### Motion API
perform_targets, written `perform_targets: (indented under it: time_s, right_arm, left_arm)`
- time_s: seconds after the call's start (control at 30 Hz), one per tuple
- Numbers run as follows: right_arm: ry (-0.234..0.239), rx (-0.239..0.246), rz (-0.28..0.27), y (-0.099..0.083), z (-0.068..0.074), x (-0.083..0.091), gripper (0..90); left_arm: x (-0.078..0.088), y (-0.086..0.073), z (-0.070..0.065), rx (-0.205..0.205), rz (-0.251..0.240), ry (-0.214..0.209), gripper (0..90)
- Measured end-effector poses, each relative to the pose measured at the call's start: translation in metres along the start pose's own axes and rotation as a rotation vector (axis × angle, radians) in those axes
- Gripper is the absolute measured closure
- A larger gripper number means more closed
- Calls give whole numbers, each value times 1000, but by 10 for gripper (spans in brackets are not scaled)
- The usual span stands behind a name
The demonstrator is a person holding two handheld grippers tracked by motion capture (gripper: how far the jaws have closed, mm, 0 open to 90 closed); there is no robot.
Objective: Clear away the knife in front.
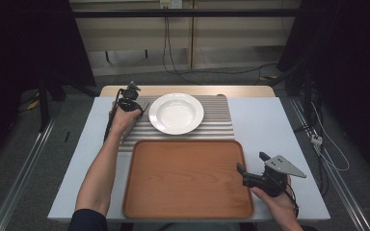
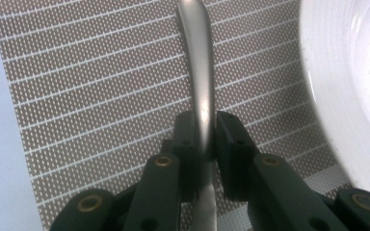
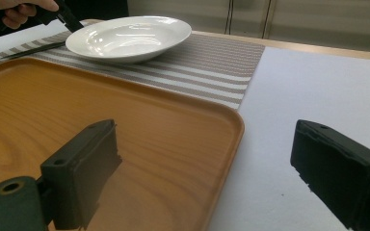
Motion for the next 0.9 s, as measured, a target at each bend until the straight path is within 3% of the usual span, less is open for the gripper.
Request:
perform_targets:
  time_s: [0.33,0.57,0.9]
  right_arm:
    - [5,-3,1,0,1,-1,93]
    - [3,-1,-1,0,1,0,92]
    - [-1,-5,-2,0,-1,1,93]
  left_arm:
    - [-1,1,-3,-1,3,24,774]
    - [-1,0,-1,3,1,6,796]
    - [4,-1,-3,-40,54,0,802]
Point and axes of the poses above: each handheld gripper's, and its own axes: x roughly backward along the jaws, y roughly out of its top, z roughly to its left, the point moved 3 cm from there along -x, roughly forward along the jaws, and after that the axes turned 9 degrees about y, right-handed, at the moved point
